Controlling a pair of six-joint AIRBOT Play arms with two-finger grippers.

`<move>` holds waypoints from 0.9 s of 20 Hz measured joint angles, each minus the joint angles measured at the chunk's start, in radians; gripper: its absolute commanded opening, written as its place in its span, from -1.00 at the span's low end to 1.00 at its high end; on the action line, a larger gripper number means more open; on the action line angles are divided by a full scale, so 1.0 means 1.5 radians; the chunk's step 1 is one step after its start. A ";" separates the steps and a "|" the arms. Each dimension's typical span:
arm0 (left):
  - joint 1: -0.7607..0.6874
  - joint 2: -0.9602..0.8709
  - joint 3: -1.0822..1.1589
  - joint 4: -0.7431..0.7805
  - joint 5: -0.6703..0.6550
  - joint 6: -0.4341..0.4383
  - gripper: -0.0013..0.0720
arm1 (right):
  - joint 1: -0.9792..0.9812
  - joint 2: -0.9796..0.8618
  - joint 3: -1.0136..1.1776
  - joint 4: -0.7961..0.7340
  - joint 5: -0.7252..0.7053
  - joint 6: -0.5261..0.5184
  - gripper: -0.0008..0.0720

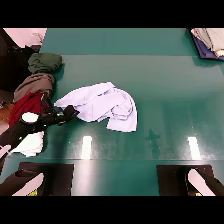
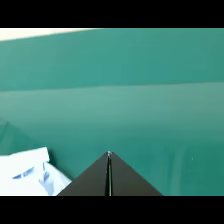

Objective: Fold the shirts.

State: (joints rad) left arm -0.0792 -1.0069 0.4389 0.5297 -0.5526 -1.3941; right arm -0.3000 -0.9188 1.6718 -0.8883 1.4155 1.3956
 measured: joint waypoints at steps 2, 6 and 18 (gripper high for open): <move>-0.005 0.001 0.031 -0.001 -0.003 0.001 -0.90 | 0.012 0.015 -0.063 0.001 0.023 0.006 -0.92; -0.008 0.001 0.154 0.026 -0.058 0.038 -0.90 | 0.093 0.066 -0.321 0.003 -0.004 0.032 0.42; -0.009 0.001 0.375 0.098 -0.166 0.061 -0.90 | 0.508 -0.122 -0.723 0.078 -0.387 0.055 0.20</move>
State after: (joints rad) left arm -0.0925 -1.0054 1.0008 0.6773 -0.8009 -1.3029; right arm 0.4614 -1.1011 0.5869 -0.7719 0.8356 1.4788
